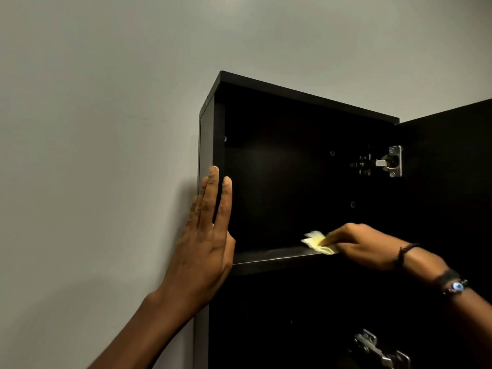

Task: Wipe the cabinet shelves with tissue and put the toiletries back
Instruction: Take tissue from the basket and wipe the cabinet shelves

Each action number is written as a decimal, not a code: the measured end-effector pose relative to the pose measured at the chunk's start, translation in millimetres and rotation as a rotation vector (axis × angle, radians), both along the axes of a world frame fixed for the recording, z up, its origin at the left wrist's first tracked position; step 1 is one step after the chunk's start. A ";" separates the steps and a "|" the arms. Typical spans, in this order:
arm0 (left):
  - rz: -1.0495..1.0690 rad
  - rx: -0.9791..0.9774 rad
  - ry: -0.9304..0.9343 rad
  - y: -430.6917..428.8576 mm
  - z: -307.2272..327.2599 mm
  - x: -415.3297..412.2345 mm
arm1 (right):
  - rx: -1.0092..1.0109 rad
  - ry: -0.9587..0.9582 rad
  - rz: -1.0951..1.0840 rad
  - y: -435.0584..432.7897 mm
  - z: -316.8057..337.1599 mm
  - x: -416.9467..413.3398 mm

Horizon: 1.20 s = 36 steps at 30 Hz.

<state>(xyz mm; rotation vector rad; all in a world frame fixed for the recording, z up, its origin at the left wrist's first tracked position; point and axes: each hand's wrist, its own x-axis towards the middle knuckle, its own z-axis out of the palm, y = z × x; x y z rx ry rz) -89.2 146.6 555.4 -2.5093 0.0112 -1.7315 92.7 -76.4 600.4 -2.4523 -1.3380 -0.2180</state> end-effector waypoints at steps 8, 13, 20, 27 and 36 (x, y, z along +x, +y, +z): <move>0.032 0.026 0.025 -0.5 0.0 -2.5 | -0.037 -0.046 0.077 72.9 9.2 -16.6; 0.131 0.087 0.074 -1.5 2.5 -8.3 | -0.054 -0.090 0.396 110.3 3.5 -88.2; 0.420 0.165 0.005 -19.5 3.6 -5.5 | 0.077 -0.146 0.179 20.4 -7.9 -50.7; 0.211 0.297 0.238 -52.1 11.1 47.3 | 0.007 -0.055 -0.263 -13.8 1.7 24.0; -0.007 -0.077 0.512 -36.2 18.9 78.0 | -0.090 -0.186 -0.367 -24.4 3.1 21.2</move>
